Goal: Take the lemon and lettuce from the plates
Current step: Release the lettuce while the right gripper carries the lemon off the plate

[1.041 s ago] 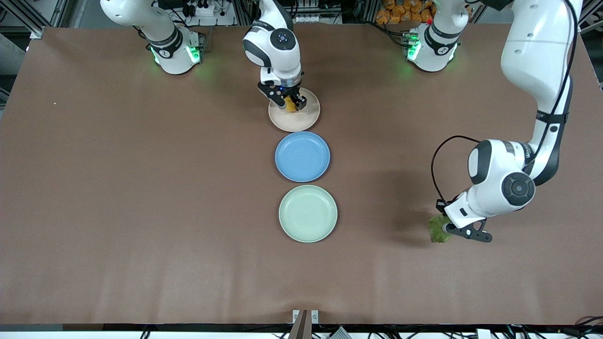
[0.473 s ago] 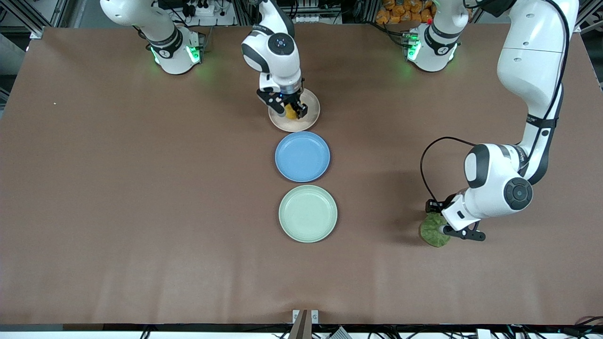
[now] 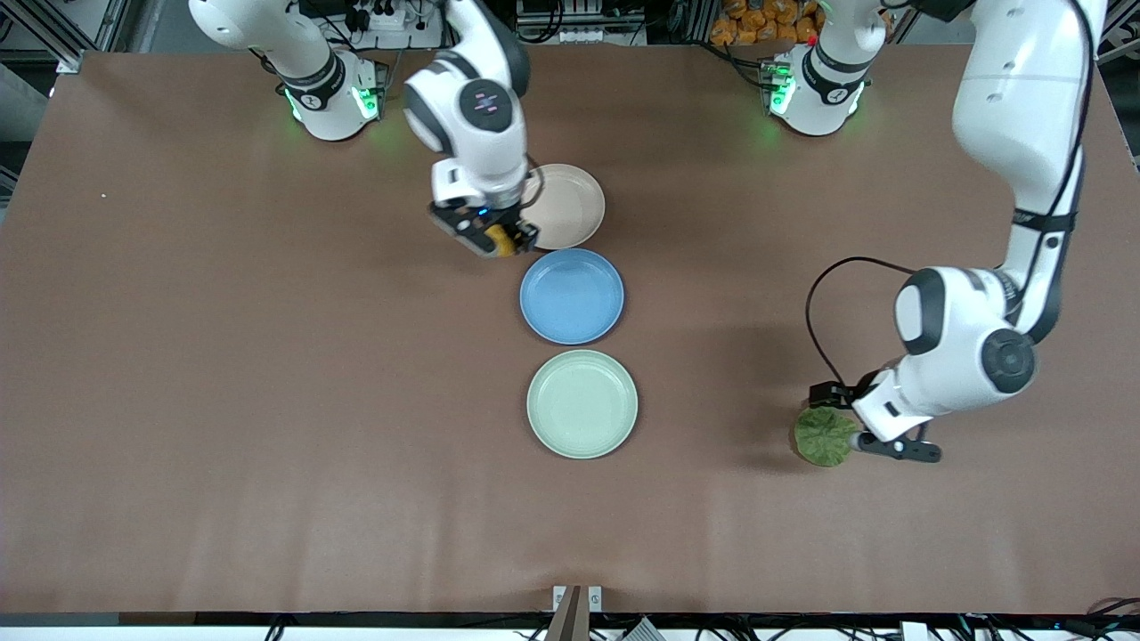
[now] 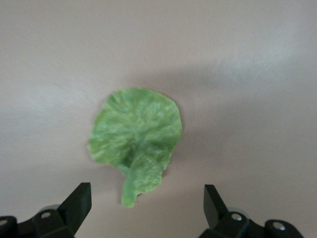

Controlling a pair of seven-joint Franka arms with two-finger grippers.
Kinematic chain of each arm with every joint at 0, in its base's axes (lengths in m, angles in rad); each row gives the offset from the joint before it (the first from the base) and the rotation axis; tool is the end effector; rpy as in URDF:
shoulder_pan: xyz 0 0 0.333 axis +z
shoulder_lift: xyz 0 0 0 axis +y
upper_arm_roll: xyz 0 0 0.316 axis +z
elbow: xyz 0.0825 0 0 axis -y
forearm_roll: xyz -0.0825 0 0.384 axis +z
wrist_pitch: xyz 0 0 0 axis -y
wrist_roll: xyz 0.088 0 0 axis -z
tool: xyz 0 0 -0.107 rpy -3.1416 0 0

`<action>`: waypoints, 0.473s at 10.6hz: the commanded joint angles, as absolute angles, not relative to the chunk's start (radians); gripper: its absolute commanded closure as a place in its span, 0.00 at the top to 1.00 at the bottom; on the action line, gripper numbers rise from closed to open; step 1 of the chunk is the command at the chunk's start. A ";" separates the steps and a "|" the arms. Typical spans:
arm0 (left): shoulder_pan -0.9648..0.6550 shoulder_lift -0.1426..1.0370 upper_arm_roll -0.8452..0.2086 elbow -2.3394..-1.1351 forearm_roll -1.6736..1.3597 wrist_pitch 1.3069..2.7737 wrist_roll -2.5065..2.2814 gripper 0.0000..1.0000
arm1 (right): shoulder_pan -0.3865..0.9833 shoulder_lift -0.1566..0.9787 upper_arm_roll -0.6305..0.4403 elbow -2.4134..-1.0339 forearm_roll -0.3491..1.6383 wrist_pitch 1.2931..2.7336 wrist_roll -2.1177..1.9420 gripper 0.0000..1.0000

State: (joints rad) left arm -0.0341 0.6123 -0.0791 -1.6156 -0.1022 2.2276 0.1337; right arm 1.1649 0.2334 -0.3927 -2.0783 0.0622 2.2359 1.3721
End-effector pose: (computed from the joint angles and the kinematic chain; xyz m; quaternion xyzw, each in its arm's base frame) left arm 0.6877 -0.0743 0.2693 0.9944 -0.0848 0.0010 0.0631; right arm 0.4057 0.4037 0.3195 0.9498 -0.3109 0.0045 0.0347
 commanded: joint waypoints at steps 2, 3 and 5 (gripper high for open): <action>-0.018 0.451 -0.069 -1.599 -0.045 2.110 0.150 1.00 | 1.126 0.210 -0.520 -2.097 0.055 2.226 1.076 0.00; -0.020 0.436 -0.072 -1.560 0.015 2.050 0.150 1.00 | 1.073 0.209 -0.520 -2.098 0.057 2.226 0.989 0.00; -0.017 0.375 -0.074 -1.525 0.032 1.945 0.150 1.00 | 0.964 0.209 -0.520 -2.100 0.057 2.223 0.796 0.00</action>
State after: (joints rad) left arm -0.0204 0.4368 -0.0724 -1.5562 -0.0032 2.0466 0.1363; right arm 1.0647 0.2215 -0.5228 -2.0895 0.0590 2.2234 0.9764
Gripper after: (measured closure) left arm 0.000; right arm 0.308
